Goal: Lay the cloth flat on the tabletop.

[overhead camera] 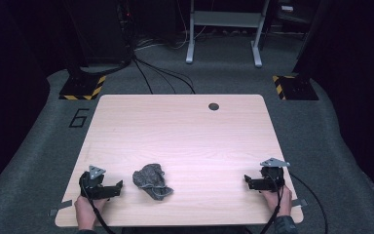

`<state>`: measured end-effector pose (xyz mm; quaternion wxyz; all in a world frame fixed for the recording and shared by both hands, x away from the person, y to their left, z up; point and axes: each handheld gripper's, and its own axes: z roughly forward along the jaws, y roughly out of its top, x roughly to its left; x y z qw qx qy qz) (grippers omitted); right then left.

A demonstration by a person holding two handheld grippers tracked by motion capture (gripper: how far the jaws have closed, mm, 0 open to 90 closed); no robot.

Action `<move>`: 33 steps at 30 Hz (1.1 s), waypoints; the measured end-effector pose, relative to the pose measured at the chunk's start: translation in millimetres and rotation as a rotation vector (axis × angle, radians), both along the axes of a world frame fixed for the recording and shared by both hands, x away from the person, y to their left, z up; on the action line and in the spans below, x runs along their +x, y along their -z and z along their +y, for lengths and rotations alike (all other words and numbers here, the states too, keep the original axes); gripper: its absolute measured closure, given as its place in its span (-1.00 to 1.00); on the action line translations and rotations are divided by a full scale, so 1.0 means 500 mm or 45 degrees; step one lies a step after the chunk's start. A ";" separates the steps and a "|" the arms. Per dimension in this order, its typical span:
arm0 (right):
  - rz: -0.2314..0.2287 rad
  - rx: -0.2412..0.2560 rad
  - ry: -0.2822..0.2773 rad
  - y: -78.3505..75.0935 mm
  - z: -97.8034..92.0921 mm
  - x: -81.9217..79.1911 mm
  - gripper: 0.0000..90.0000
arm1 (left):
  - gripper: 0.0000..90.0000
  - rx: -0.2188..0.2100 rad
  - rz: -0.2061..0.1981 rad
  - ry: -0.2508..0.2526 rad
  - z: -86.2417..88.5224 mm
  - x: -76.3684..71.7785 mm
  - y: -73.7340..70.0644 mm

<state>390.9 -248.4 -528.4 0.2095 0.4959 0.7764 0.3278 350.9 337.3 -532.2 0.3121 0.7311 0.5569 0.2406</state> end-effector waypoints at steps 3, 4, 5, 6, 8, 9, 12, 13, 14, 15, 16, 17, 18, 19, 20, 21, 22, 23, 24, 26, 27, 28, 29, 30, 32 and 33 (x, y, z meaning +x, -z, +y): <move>-0.002 0.001 0.005 0.000 0.000 -0.001 -0.92 | -0.99 0.001 0.000 0.000 0.000 0.000 0.000; -0.004 0.002 0.005 0.001 0.000 -0.001 -0.92 | -0.99 0.001 -0.001 0.002 0.000 0.000 0.000; -0.006 0.001 0.005 0.001 0.000 -0.001 -0.92 | -0.99 0.001 -0.001 0.005 0.000 0.000 0.000; -0.006 0.001 0.008 0.001 0.000 -0.001 -0.92 | -0.99 0.002 0.003 0.008 0.000 0.000 0.000; -0.003 0.003 0.013 0.001 0.000 -0.001 -0.92 | -0.99 0.002 0.002 0.009 0.000 0.000 0.000; -0.003 0.003 0.013 0.001 0.000 -0.001 -0.92 | -0.99 0.002 0.003 0.010 0.000 0.000 0.000; -0.002 0.003 0.011 0.000 0.000 -0.001 -0.92 | -0.99 0.002 -0.003 0.005 -0.001 0.000 0.000; -0.001 0.003 0.011 0.000 0.000 -0.001 -0.92 | -0.99 0.002 -0.004 0.005 -0.001 0.000 0.000; -0.003 0.004 0.014 0.000 0.000 -0.001 -0.91 | -0.99 0.003 0.004 0.010 0.000 -0.001 -0.001; -0.003 0.004 0.014 0.000 0.000 -0.001 -0.91 | -0.99 0.003 0.004 0.010 0.000 -0.001 -0.001; -0.008 0.002 0.016 0.000 -0.001 0.000 -0.90 | -0.99 0.001 0.000 0.004 0.000 0.000 0.000; -0.008 0.002 0.016 0.000 -0.001 0.000 -0.90 | -0.99 0.001 0.000 0.004 0.000 0.000 0.000; -0.011 0.003 0.018 0.001 -0.001 0.000 -0.90 | -0.99 0.001 -0.001 0.005 0.000 0.000 0.000; -0.010 0.003 0.019 0.001 -0.001 0.000 -0.90 | -0.99 0.001 -0.001 0.005 0.000 0.001 0.000; -0.010 0.004 0.021 0.001 -0.001 0.000 -0.90 | -0.99 -0.002 0.001 0.005 0.001 0.001 0.000; -0.009 0.004 0.020 0.001 -0.001 0.000 -0.90 | -0.99 -0.001 0.001 0.007 0.001 0.001 0.000; -0.010 0.004 0.020 0.001 -0.001 0.000 -0.90 | -1.00 -0.005 0.005 0.006 0.001 0.002 -0.001; -0.011 0.005 0.022 0.001 -0.001 0.000 -0.90 | -1.00 -0.011 0.004 0.004 0.002 0.002 0.000; -0.010 0.005 0.020 0.001 -0.001 0.000 -0.90 | -1.00 -0.011 0.005 0.010 0.003 0.003 -0.001; -0.011 0.005 0.018 0.001 -0.001 0.000 -0.90 | -1.00 -0.013 0.013 0.014 0.005 0.003 -0.003; -0.010 0.006 0.020 0.001 -0.001 0.000 -0.90 | -1.00 -0.023 0.004 0.011 0.005 0.003 -0.003; -0.011 0.006 0.020 0.001 -0.001 0.000 -0.90 | -1.00 -0.022 0.004 0.010 0.004 0.003 -0.004; -0.011 0.006 0.022 0.001 -0.001 0.000 -0.90 | -1.00 -0.036 -0.003 0.028 0.001 0.001 -0.012; -0.011 0.006 0.022 0.001 -0.001 0.000 -0.90 | -1.00 -0.036 -0.003 0.028 0.001 0.001 -0.012; -0.008 0.005 0.022 0.000 -0.001 0.000 -0.90 | -1.00 -0.040 -0.025 0.041 -0.006 -0.003 -0.024; -0.008 0.005 0.022 0.000 -0.001 0.000 -0.90 | -1.00 -0.039 -0.031 0.060 -0.010 -0.006 -0.031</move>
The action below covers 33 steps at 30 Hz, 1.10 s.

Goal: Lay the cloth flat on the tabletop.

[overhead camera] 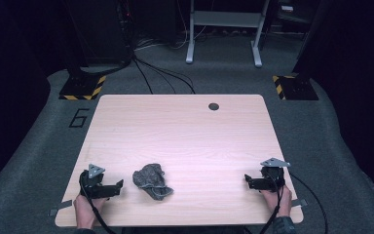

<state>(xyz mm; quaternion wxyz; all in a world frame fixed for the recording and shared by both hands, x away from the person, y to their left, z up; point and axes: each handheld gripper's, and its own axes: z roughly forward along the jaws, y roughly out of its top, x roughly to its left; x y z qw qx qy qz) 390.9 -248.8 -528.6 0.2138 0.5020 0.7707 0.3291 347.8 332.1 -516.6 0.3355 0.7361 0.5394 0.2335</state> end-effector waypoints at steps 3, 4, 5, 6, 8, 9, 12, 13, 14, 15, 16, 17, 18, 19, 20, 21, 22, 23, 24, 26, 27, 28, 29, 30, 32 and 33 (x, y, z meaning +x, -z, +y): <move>-0.001 -0.001 0.000 0.000 0.000 0.000 -0.90 | -1.00 -0.003 0.007 0.061 -0.014 -0.010 -0.022; 0.001 -0.001 0.001 0.000 0.000 0.000 -0.89 | -1.00 -0.009 0.008 0.080 -0.018 -0.013 -0.028; 0.000 0.000 0.002 0.000 0.000 0.000 -0.89 | -1.00 -0.015 0.004 0.089 -0.022 -0.016 -0.033; 0.000 -0.001 0.002 0.000 0.000 0.000 -0.89 | -1.00 -0.017 0.007 0.108 -0.026 -0.019 -0.040; 0.000 0.000 0.002 0.000 0.000 0.000 -0.89 | -1.00 -0.021 0.001 0.119 -0.033 -0.025 -0.052; 0.000 0.000 0.002 0.000 0.000 0.000 -0.89 | -1.00 -0.029 -0.001 0.129 -0.036 -0.028 -0.058; -0.007 0.000 0.000 0.000 0.000 0.000 -0.89 | -1.00 -0.048 -0.013 0.153 -0.046 -0.035 -0.073; -0.004 0.002 0.005 0.000 0.001 0.000 -0.89 | -1.00 -0.060 -0.028 0.175 -0.055 -0.039 -0.085; -0.004 0.002 0.005 0.000 0.001 0.000 -0.89 | -1.00 -0.060 -0.028 0.175 -0.055 -0.039 -0.085; -0.004 0.002 0.004 0.000 0.001 0.000 -0.89 | -1.00 -0.067 -0.029 0.190 -0.060 -0.041 -0.091; -0.007 0.000 0.001 0.000 0.000 0.000 -0.89 | -1.00 -0.071 -0.032 0.202 -0.063 -0.042 -0.095; -0.007 0.000 0.001 0.000 0.000 0.000 -0.89 | -1.00 -0.079 -0.041 0.209 -0.068 -0.042 -0.097; -0.009 -0.002 -0.001 0.000 0.000 0.000 -0.89 | -1.00 -0.086 -0.043 0.221 -0.073 -0.043 -0.100; -0.007 0.001 0.002 0.000 0.000 0.000 -0.89 | -1.00 -0.089 -0.041 0.237 -0.078 -0.043 -0.103; -0.011 -0.003 -0.002 0.000 -0.001 0.001 -0.89 | -1.00 -0.093 -0.043 0.246 -0.083 -0.044 -0.105; -0.008 -0.005 -0.002 0.000 -0.001 0.001 -0.89 | -1.00 -0.097 -0.044 0.264 -0.089 -0.044 -0.107; -0.007 -0.005 -0.002 0.000 -0.001 0.001 -0.89 | -1.00 -0.100 -0.044 0.277 -0.094 -0.044 -0.109; -0.008 -0.005 -0.002 0.000 -0.001 0.001 -0.89 | -1.00 -0.106 -0.047 0.285 -0.100 -0.044 -0.110; -0.011 -0.002 -0.001 0.000 0.000 0.001 -0.89 | -1.00 -0.105 -0.048 0.299 -0.106 -0.043 -0.111; -0.010 -0.003 -0.001 0.000 0.000 0.001 -0.89 | -1.00 -0.114 -0.048 0.314 -0.116 -0.041 -0.109; -0.009 -0.004 -0.001 0.000 0.000 0.001 -0.89 | -1.00 -0.115 -0.043 0.326 -0.120 -0.039 -0.109; -0.008 -0.004 -0.001 0.000 0.000 0.001 -0.89 | -1.00 -0.119 -0.040 0.330 -0.125 -0.038 -0.107; -0.008 -0.004 -0.001 0.000 -0.001 0.001 -0.89 | -1.00 -0.117 -0.033 0.340 -0.129 -0.034 -0.105; -0.008 -0.004 -0.001 0.000 -0.001 0.001 -0.89 | -1.00 -0.121 -0.027 0.345 -0.132 -0.033 -0.103; -0.008 -0.005 -0.002 0.000 -0.001 0.001 -0.89 | -1.00 -0.125 -0.021 0.354 -0.138 -0.028 -0.099; -0.008 -0.004 -0.002 0.000 0.000 0.000 -0.89 | -1.00 -0.120 -0.016 0.360 -0.141 -0.026 -0.097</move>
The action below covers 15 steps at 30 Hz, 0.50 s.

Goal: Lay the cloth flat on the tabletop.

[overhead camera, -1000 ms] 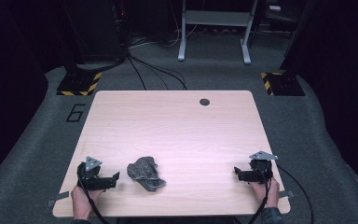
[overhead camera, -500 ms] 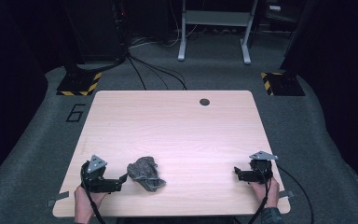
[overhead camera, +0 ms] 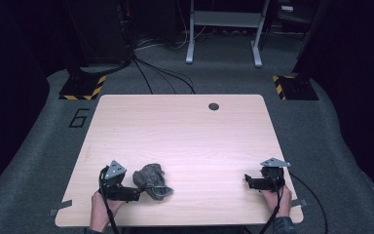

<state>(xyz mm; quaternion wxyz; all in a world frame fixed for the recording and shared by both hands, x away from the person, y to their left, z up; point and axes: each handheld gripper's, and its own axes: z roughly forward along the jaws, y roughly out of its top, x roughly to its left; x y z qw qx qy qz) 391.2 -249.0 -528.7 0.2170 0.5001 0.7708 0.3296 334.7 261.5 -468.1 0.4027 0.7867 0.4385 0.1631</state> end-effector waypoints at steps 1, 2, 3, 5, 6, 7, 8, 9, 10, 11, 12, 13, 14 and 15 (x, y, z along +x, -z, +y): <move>-0.001 0.000 0.000 0.000 0.000 0.000 -0.89 | -1.00 -0.002 -0.002 -0.003 -0.004 0.002 0.002; -0.002 0.001 0.000 0.000 0.000 0.000 -0.88 | -1.00 -0.002 0.006 0.008 -0.006 0.003 0.003; -0.004 0.002 0.001 0.000 0.000 0.000 -0.88 | -1.00 -0.006 0.005 0.007 -0.009 0.005 0.006; -0.002 0.001 0.000 0.000 0.000 0.000 -0.88 | -1.00 -0.010 0.017 0.015 -0.013 0.011 0.010; -0.001 0.000 0.000 0.000 0.000 0.000 -0.88 | -1.00 -0.009 0.021 0.014 -0.015 0.013 0.013; -0.003 0.001 0.001 0.000 0.000 0.000 -0.88 | -1.00 -0.006 0.021 0.014 -0.017 0.015 0.016; -0.005 0.003 0.001 0.000 0.000 0.000 -0.88 | -1.00 -0.010 0.023 0.018 -0.019 0.018 0.018; -0.005 0.003 0.001 0.000 0.000 0.000 -0.88 | -1.00 -0.014 0.035 0.025 -0.021 0.021 0.021; -0.004 0.003 0.001 0.000 0.000 0.000 -0.88 | -1.00 -0.016 0.042 0.025 -0.023 0.024 0.023; -0.004 0.002 0.000 0.000 0.000 0.000 -0.88 | -1.00 -0.016 0.049 0.032 -0.026 0.028 0.025; -0.003 0.003 0.001 0.000 0.000 0.000 -0.88 | -1.00 -0.014 0.047 0.034 -0.028 0.031 0.027; -0.002 0.006 0.004 0.000 0.001 0.000 -0.88 | -1.00 -0.012 0.053 0.039 -0.030 0.033 0.028; -0.004 0.005 0.003 0.000 0.001 0.000 -0.88 | -1.00 -0.005 0.056 0.045 -0.033 0.036 0.031; -0.002 0.005 0.005 0.000 0.001 0.000 -0.88 | -0.99 0.005 0.065 0.053 -0.037 0.039 0.035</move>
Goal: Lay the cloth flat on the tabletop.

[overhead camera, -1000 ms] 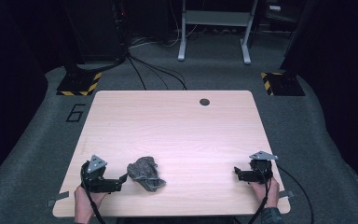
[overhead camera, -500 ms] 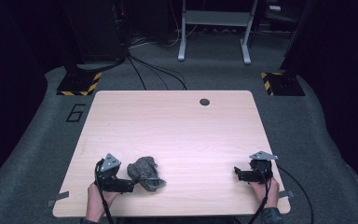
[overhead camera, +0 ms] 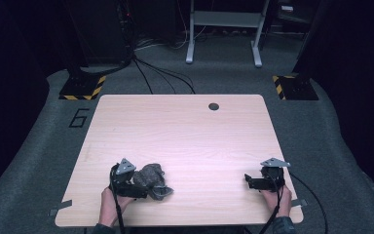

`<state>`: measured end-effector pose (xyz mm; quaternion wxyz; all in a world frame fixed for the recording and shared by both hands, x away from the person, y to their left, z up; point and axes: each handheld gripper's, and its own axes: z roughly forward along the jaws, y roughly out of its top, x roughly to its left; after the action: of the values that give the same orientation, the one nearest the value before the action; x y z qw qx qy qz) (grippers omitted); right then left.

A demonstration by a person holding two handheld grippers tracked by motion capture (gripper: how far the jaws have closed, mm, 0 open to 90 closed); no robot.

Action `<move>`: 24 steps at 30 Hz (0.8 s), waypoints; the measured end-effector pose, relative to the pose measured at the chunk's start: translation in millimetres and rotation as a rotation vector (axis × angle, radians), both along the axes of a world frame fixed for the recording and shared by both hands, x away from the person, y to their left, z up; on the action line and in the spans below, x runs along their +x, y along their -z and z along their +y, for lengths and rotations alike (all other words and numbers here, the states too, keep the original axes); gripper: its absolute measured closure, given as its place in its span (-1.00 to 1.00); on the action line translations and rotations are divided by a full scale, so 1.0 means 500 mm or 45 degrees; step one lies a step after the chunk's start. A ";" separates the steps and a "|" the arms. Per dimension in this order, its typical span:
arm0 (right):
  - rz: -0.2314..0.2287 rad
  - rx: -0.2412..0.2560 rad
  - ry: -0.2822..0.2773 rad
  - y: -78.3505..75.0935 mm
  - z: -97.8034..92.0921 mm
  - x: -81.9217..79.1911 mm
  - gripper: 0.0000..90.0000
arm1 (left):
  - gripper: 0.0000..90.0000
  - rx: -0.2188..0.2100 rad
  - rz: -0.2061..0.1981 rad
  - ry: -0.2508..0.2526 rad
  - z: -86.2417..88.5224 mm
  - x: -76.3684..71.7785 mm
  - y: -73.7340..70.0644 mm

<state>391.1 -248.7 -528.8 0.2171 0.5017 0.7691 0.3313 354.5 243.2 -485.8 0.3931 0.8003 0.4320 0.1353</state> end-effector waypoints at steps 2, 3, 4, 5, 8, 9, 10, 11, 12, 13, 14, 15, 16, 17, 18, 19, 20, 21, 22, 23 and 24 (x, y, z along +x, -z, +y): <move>-0.003 -0.003 -0.003 0.000 0.000 0.000 -0.88 | -0.90 0.024 0.005 0.016 -0.004 0.004 0.007; -0.001 -0.004 -0.003 0.000 0.000 0.000 -0.88 | -0.82 0.046 -0.001 0.029 -0.004 0.005 0.011; -0.002 -0.004 -0.003 0.000 0.000 0.000 -0.88 | -0.73 0.038 0.007 0.026 -0.005 0.006 0.015; -0.002 -0.004 -0.002 0.000 0.000 0.000 -0.88 | -0.67 0.046 0.003 0.033 -0.004 0.007 0.019; -0.002 -0.003 -0.003 0.000 0.000 0.000 -0.87 | -0.50 0.061 0.004 0.013 -0.004 0.006 0.027; -0.003 -0.003 -0.002 0.000 0.000 0.000 -0.87 | -0.48 0.053 0.016 0.017 -0.003 0.006 0.030; -0.004 -0.002 -0.002 0.000 0.000 0.000 -0.87 | -0.46 0.053 0.009 0.011 -0.003 0.006 0.033; -0.003 -0.003 -0.002 0.000 0.000 0.000 -0.87 | -0.42 0.060 0.014 0.010 -0.003 0.006 0.035; 0.002 -0.006 -0.003 0.000 0.000 0.000 -0.87 | -0.39 0.070 0.018 0.013 -0.002 0.007 0.037; -0.001 -0.003 -0.002 0.000 0.000 0.000 -0.87 | -0.36 0.063 0.013 0.002 -0.003 0.006 0.040; -0.001 -0.004 -0.001 0.000 0.000 0.000 -0.87 | -0.31 0.076 0.018 0.007 -0.003 0.007 0.041; 0.001 -0.006 -0.001 0.000 0.000 0.000 -0.87 | -0.27 0.079 0.008 -0.005 -0.004 0.007 0.043; -0.001 -0.005 -0.001 0.000 0.000 0.000 -0.87 | -0.21 0.084 0.015 -0.004 -0.005 0.007 0.043; 0.000 -0.005 -0.001 0.000 0.000 0.000 -0.87 | -0.08 0.086 0.015 -0.002 -0.005 0.007 0.044; 0.000 -0.005 -0.001 0.000 0.000 0.000 -0.87 | -0.08 0.087 0.014 -0.003 -0.005 0.007 0.044; 0.000 -0.005 -0.002 0.000 0.000 0.000 -0.87 | -0.02 0.083 0.014 -0.001 -0.005 0.008 0.045; 0.000 -0.005 -0.001 0.000 0.000 0.000 -0.87 | 0.04 0.082 0.014 0.002 -0.004 0.008 0.046; -0.001 -0.005 -0.001 0.000 0.000 0.000 -0.87 | 0.11 0.080 0.013 -0.002 -0.005 0.008 0.046; -0.002 -0.009 -0.004 -0.001 -0.001 0.000 -0.87 | 0.17 0.079 0.003 -0.008 -0.006 0.008 0.047; -0.003 -0.009 -0.003 -0.001 -0.001 0.000 -0.87 | 0.29 0.082 0.003 -0.001 -0.005 0.007 0.047; -0.003 -0.009 -0.003 -0.001 -0.001 0.000 -0.87 | 0.29 0.077 0.001 0.002 -0.004 0.007 0.047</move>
<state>390.9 -249.1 -528.5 0.2192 0.4996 0.7706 0.3295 358.1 241.4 -509.2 0.3686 0.8122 0.4273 0.1478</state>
